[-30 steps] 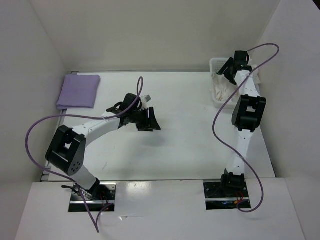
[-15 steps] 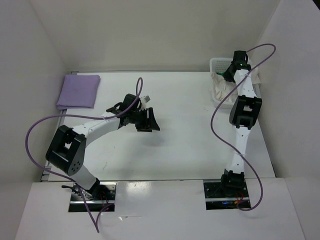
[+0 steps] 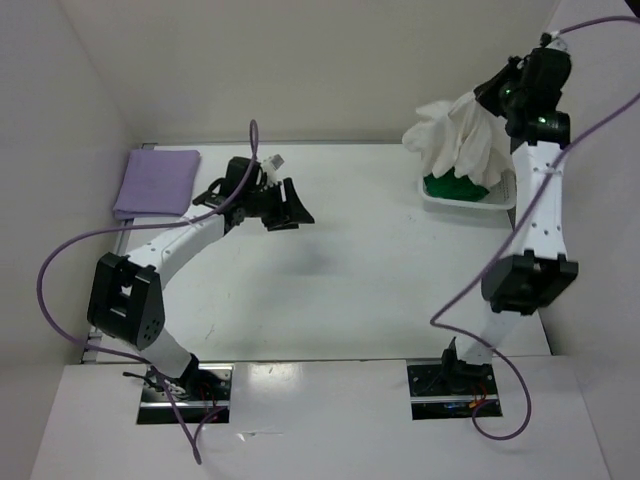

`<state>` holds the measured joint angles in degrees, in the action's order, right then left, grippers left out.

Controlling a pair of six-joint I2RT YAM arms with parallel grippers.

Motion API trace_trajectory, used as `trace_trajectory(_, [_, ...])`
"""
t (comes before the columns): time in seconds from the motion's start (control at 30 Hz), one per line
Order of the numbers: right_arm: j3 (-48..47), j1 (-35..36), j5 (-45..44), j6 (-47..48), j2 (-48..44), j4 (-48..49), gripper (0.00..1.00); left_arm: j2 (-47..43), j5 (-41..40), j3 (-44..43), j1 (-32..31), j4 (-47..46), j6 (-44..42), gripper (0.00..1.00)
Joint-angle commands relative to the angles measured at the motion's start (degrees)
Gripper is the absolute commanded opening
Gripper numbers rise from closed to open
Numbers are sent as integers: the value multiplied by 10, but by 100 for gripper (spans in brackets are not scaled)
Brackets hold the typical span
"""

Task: Fold and stack the t-shirts
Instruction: Grab crumpled tshirt from bin with the right arm, then move the tshirt to the center of the board

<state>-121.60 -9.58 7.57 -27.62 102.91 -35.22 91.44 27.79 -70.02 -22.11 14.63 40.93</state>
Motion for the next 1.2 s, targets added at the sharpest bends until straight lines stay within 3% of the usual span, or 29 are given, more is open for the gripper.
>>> trace_trajectory(0.0, [25,25,116,-16,-105,88,0,-30,47,-29,42,-12,22,66])
trace_trajectory(0.17, [-14,96,225,-58,-145,117,0,-50,75,-24,115,-28,50,67])
trace_trajectory(0.27, [-20,148,349,-117,-150,178,1,-83,69,-6,176,-40,80,67])
trace_trajectory(0.33, [-35,197,376,-156,-144,219,2,-107,69,21,210,-48,96,68])
trace_trajectory(0.47, [-44,222,421,-198,-138,274,2,-129,75,36,293,-48,109,68])
trace_trajectory(0.6, [112,202,444,-217,-131,348,2,-142,69,27,322,-37,109,68])
trace_trajectory(0.67, [262,175,438,-227,-131,392,4,-142,63,18,329,-36,104,68])
trace_trajectory(0.73, [396,142,389,-193,-118,385,18,-147,53,6,329,-20,80,68])
trace_trajectory(0.77, [419,133,359,-161,-97,348,25,-147,35,6,329,-11,71,70])
trace_trajectory(0.8, [426,127,276,-128,-83,295,40,-153,26,6,321,-2,62,71])
trace_trajectory(0.87, [414,127,218,-61,-62,182,52,-153,1,21,299,13,31,72])
trace_trajectory(0.93, [414,144,140,-44,-89,173,62,-153,-18,35,284,39,-1,72])
trace_trajectory(1.0, [407,182,111,-31,-118,151,62,-153,-48,59,283,65,-22,72])
trace_trajectory(1.03, [407,197,111,-24,-118,142,55,-153,-58,67,283,72,-37,72])
trace_trajectory(1.1, [407,263,96,-10,-125,119,39,-153,-72,88,283,93,-51,72])
trace_trajectory(1.13, [424,290,78,-10,-130,111,20,-153,-78,97,283,99,-51,72])
trace_trajectory(1.17, [433,349,69,2,-130,105,14,-153,-78,108,283,105,-51,72])
